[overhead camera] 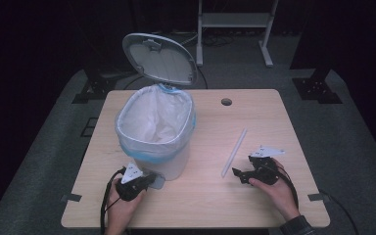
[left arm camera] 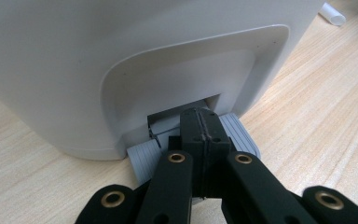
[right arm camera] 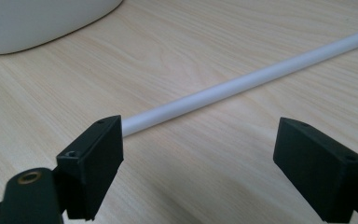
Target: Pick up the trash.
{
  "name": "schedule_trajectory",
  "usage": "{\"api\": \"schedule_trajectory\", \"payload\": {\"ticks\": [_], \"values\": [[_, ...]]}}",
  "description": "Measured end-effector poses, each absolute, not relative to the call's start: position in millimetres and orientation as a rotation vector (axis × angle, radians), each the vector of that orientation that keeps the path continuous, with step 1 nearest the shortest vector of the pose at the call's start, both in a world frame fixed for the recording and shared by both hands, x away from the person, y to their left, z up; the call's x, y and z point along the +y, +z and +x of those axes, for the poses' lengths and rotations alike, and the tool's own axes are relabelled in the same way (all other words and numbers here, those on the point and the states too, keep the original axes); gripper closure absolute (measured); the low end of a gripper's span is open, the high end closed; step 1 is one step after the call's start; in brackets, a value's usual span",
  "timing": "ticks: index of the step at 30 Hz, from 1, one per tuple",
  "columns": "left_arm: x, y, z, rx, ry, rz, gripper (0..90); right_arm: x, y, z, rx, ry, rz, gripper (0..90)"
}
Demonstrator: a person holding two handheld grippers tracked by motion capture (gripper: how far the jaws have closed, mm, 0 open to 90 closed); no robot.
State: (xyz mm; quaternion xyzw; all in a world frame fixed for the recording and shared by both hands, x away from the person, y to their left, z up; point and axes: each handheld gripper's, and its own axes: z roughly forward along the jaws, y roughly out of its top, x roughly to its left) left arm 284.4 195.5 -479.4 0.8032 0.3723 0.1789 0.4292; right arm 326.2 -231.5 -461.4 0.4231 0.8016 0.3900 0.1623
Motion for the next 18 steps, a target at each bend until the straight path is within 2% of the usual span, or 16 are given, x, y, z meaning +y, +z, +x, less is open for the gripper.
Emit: {"api": "schedule_trajectory", "payload": {"ticks": [18], "values": [[195.7,-479.4,284.6,0.931,0.443,2.005,90.0,-210.4,-468.0,343.4,2.298,1.109,1.217,16.3]]}}
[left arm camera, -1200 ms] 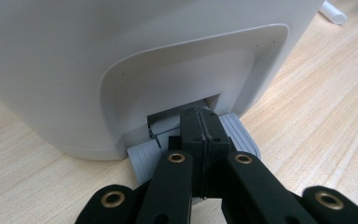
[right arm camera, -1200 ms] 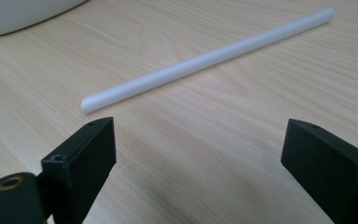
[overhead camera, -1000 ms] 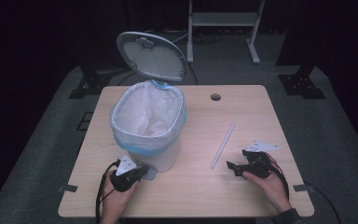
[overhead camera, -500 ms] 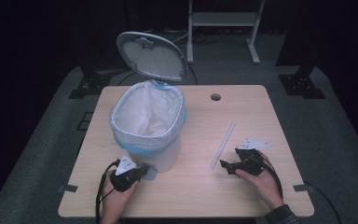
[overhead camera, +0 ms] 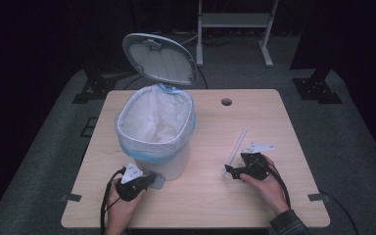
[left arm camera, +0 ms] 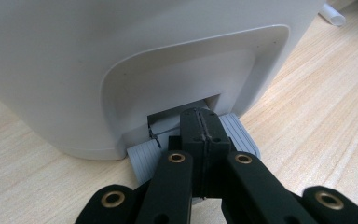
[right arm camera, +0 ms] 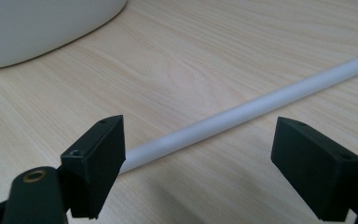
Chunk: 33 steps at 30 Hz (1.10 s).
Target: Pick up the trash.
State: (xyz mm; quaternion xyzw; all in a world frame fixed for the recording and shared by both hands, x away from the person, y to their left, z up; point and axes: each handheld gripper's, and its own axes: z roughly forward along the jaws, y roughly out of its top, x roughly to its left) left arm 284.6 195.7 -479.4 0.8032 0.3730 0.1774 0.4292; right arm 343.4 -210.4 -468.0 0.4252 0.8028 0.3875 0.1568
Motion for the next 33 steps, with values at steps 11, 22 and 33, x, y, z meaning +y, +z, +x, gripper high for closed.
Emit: {"api": "schedule_trajectory", "payload": {"ticks": [11,22,33], "values": [[195.7,-479.3,284.6,0.931,0.442,2.005,90.0,-204.2,-475.2,351.5,2.296,1.084,1.234,16.4],[195.8,-479.4,284.7,0.932,0.441,2.003,90.0,-203.9,-480.3,353.9,2.311,1.040,1.232,16.5],[195.7,-479.4,284.5,0.931,0.443,2.005,90.0,-207.2,-481.2,353.6,2.297,0.994,1.213,31.6]]}}
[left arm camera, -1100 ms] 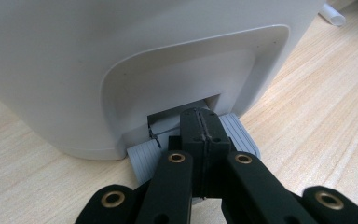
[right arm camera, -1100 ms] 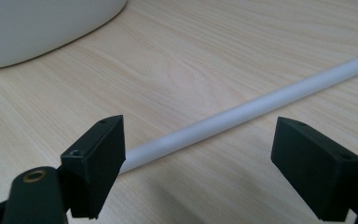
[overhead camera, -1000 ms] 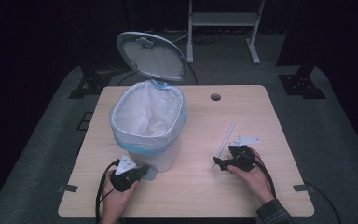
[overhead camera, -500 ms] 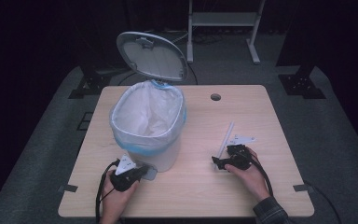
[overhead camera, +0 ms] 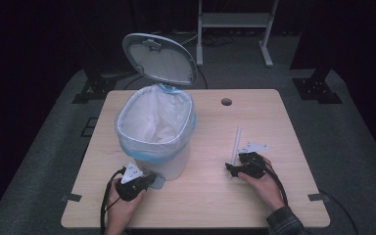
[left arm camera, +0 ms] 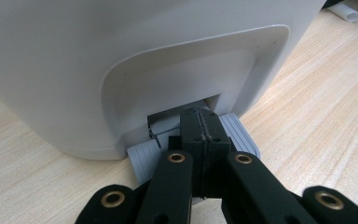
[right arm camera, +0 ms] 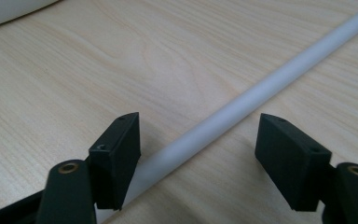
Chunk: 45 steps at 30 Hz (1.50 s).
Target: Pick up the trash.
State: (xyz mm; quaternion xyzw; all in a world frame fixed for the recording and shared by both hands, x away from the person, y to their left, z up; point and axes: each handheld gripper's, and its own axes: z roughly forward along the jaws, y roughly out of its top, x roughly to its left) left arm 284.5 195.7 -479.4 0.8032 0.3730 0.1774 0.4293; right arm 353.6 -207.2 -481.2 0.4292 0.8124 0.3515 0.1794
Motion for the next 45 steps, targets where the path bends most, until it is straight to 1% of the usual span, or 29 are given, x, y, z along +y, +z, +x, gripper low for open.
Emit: {"api": "schedule_trajectory", "payload": {"ticks": [9,10,11,12,24,27,28,29,30,31,34,39,45], "values": [[195.7,-479.4,284.5,0.931,0.443,2.004,90.0,-210.5,-480.8,353.5,2.294,0.998,1.208,37.1],[195.8,-479.4,284.5,0.931,0.443,2.004,90.0,-211.5,-480.5,353.3,2.295,1.000,1.207,39.8],[195.8,-479.4,284.5,0.931,0.443,2.004,90.0,-211.5,-480.5,353.3,2.295,1.000,1.207,39.8],[195.7,-479.4,284.5,0.931,0.443,2.004,90.0,-212.8,-480.2,353.1,2.296,1.000,1.207,42.0],[195.7,-479.4,284.5,0.931,0.443,2.004,90.0,-215.8,-479.9,352.4,2.301,1.008,1.194,49.0],[195.7,-479.3,284.5,0.930,0.444,2.005,90.0,-217.0,-479.4,352.1,2.308,1.009,1.186,52.8],[195.7,-479.3,284.5,0.930,0.444,2.005,90.0,-217.0,-479.4,352.1,2.308,1.009,1.186,52.8],[195.5,-479.4,284.4,0.929,0.446,2.005,90.0,-217.3,-479.2,352.0,2.309,1.009,1.187,55.4],[195.5,-479.4,284.4,0.929,0.446,2.005,90.0,-217.3,-479.2,352.0,2.309,1.009,1.187,55.4],[195.0,-479.2,283.7,0.929,0.453,2.009,90.0,-217.7,-479.1,352.1,2.307,1.010,1.188,58.2],[194.7,-479.2,283.5,0.926,0.458,2.013,90.0,-217.7,-479.1,352.0,2.305,1.012,1.187,59.9],[194.8,-479.2,283.5,0.926,0.457,2.011,90.0,-218.1,-478.4,351.6,2.316,1.008,1.179,65.8],[195.2,-479.2,283.8,0.929,0.451,2.009,90.0,-218.8,-477.9,351.4,2.321,1.004,1.179,69.0]]}}
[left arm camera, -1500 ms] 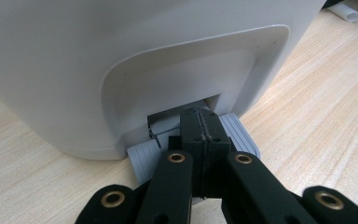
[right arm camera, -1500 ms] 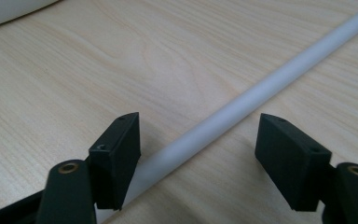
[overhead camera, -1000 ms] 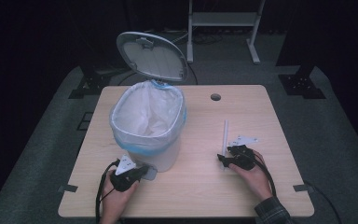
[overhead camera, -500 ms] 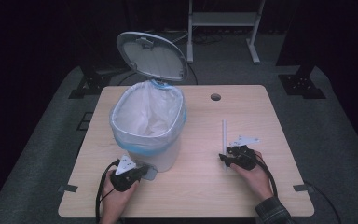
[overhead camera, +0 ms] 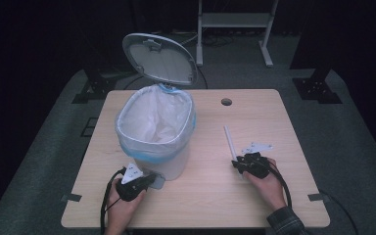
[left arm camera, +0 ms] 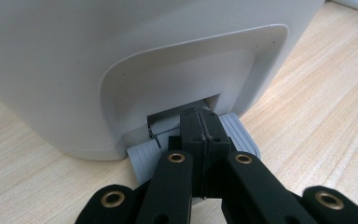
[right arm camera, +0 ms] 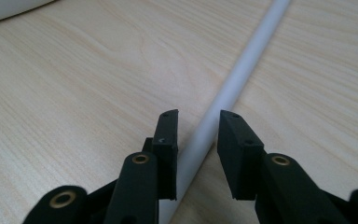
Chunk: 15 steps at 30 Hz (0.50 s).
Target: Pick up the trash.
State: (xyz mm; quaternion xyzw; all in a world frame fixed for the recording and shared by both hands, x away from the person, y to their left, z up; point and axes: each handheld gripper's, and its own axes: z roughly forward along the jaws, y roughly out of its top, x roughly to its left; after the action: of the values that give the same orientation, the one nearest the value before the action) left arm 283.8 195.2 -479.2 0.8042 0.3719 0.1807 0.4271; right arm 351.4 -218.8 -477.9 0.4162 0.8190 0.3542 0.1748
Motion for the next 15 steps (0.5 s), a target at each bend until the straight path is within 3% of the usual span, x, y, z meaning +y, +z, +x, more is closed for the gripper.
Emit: {"api": "schedule_trajectory", "payload": {"ticks": [15], "values": [[195.5,-479.3,284.2,0.929,0.448,2.007,90.0,-221.3,-477.0,350.5,2.332,1.002,1.185,78.5]]}}
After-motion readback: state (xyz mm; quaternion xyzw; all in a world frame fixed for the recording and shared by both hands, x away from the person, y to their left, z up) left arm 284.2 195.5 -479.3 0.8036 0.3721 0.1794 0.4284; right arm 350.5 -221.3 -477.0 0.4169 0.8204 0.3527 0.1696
